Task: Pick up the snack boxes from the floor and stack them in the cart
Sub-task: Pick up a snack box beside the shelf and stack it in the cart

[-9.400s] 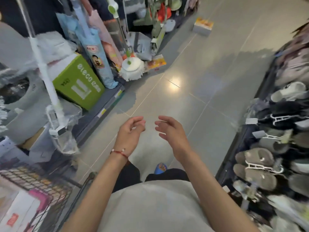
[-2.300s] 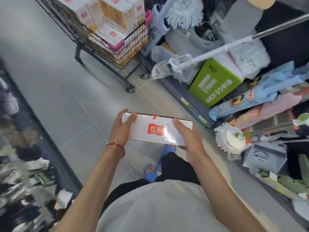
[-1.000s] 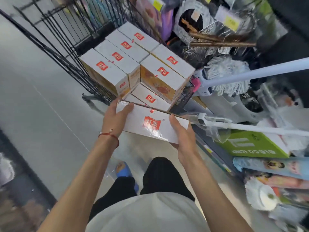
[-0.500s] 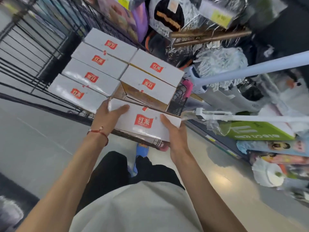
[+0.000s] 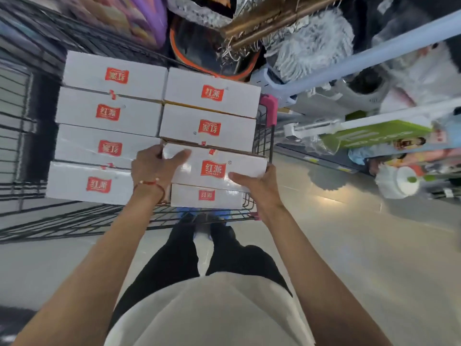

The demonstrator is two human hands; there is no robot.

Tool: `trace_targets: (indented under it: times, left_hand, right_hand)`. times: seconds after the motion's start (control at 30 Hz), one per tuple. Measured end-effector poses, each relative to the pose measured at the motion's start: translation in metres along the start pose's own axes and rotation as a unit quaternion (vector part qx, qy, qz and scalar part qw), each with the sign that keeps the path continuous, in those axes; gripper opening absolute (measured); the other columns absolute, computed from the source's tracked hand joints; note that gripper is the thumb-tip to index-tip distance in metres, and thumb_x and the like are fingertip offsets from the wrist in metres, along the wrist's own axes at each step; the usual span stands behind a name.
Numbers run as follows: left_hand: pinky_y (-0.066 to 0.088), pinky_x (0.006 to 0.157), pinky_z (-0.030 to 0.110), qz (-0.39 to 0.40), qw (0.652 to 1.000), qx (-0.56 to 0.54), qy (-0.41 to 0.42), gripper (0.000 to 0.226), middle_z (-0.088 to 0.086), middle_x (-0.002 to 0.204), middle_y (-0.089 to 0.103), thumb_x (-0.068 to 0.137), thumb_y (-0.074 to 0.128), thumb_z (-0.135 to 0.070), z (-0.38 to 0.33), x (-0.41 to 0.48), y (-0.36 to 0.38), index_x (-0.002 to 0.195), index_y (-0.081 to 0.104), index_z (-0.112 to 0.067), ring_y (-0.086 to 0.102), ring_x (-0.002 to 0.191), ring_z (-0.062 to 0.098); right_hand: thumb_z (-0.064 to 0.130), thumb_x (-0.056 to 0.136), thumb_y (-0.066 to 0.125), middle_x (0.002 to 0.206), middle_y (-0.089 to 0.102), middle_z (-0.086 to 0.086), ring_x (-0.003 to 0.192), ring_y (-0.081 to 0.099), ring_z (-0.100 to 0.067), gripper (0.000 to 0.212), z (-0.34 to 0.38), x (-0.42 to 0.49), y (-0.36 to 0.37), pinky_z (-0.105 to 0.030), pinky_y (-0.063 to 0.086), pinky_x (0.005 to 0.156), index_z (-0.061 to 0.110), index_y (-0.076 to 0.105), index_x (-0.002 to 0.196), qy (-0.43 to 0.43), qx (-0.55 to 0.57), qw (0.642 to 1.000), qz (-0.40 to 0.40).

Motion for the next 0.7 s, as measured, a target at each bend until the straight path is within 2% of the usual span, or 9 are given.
trace_targets:
  times: [0.07,0.13,0.2,0.3,0.47,0.63,0.7]
  left_hand:
    - [0.039,0.068,0.031,-0.004,1.0,0.022,0.008,0.046,0.002,0.069,0.061,0.08,0.073,-0.059,-0.001,0.008,0.002,0.064,0.053,-0.019,0.056,0.074,0.026]
    - [0.048,0.076,0.033,-0.006,0.999,0.035,0.025,0.042,0.006,0.089,0.073,0.079,0.074,-0.058,-0.002,0.015,0.005,0.083,0.068,-0.017,0.065,0.086,0.028]
    - [0.051,0.083,0.035,-0.012,0.999,0.036,0.039,0.041,0.008,0.102,0.075,0.081,0.075,-0.051,-0.003,0.018,0.008,0.097,0.072,-0.014,0.068,0.095,0.029]
    - [0.051,0.09,0.035,0.003,0.998,0.027,0.055,0.037,0.009,0.114,0.073,0.085,0.075,-0.041,0.001,0.019,0.015,0.109,0.069,-0.012,0.067,0.104,0.03]
    - [0.051,0.098,0.045,0.028,0.999,0.005,0.028,0.043,0.009,0.125,0.068,0.086,0.074,-0.033,0.01,0.023,0.019,0.122,0.062,-0.012,0.064,0.114,0.032]
    - [0.049,0.101,0.044,0.045,0.999,0.007,-0.021,0.054,0.011,0.133,0.06,0.086,0.073,-0.022,0.017,0.033,0.022,0.134,0.051,-0.012,0.057,0.124,0.033]
    - [0.048,0.102,0.043,0.037,0.999,0.008,-0.013,0.056,0.01,0.135,0.059,0.087,0.071,-0.017,0.018,0.033,0.023,0.138,0.048,-0.013,0.056,0.125,0.033]
  right_hand:
    - [0.003,0.072,0.092,0.116,0.069,0.001,0.11,0.067,-0.014,0.065,-0.004,0.008,0.006,-0.03,0.059,0.092,0.026,0.051,0.118,0.009,-0.003,1.0,-0.005]
    - [0.006,0.074,0.092,0.117,0.069,0.004,0.111,0.066,-0.014,0.067,-0.008,0.016,0.01,-0.03,0.058,0.094,0.025,0.051,0.123,0.018,-0.006,1.0,-0.011]
    - [0.006,0.073,0.092,0.115,0.071,0.005,0.111,0.067,-0.016,0.064,-0.012,0.023,0.013,-0.032,0.059,0.094,0.025,0.055,0.123,0.021,-0.004,1.0,-0.016]
    - [0.007,0.071,0.093,0.115,0.072,0.005,0.11,0.068,-0.014,0.066,-0.018,0.028,0.015,-0.039,0.059,0.099,0.024,0.058,0.124,0.03,0.007,0.999,-0.025]
    - [0.009,0.072,0.094,0.12,0.071,0.004,0.114,0.066,-0.015,0.07,-0.025,0.034,0.018,-0.033,0.06,0.095,0.022,0.057,0.13,0.015,0.003,0.999,-0.029]
    - [0.019,0.073,0.095,0.127,0.068,0.002,0.121,0.064,-0.019,0.076,-0.035,0.041,0.028,-0.041,0.057,0.103,0.023,0.052,0.136,-0.002,-0.02,0.999,-0.032]
    - [0.022,0.074,0.095,0.127,0.067,0.004,0.12,0.063,-0.016,0.078,-0.039,0.041,0.03,-0.038,0.058,0.1,0.025,0.051,0.138,-0.01,-0.017,0.999,-0.035]
Point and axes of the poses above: each hand's wrist, its own x-axis towards the middle knuckle, its own y-axis out of the palm, z = x × y, the point moved 2 cm from there along x, towards the middle knuckle
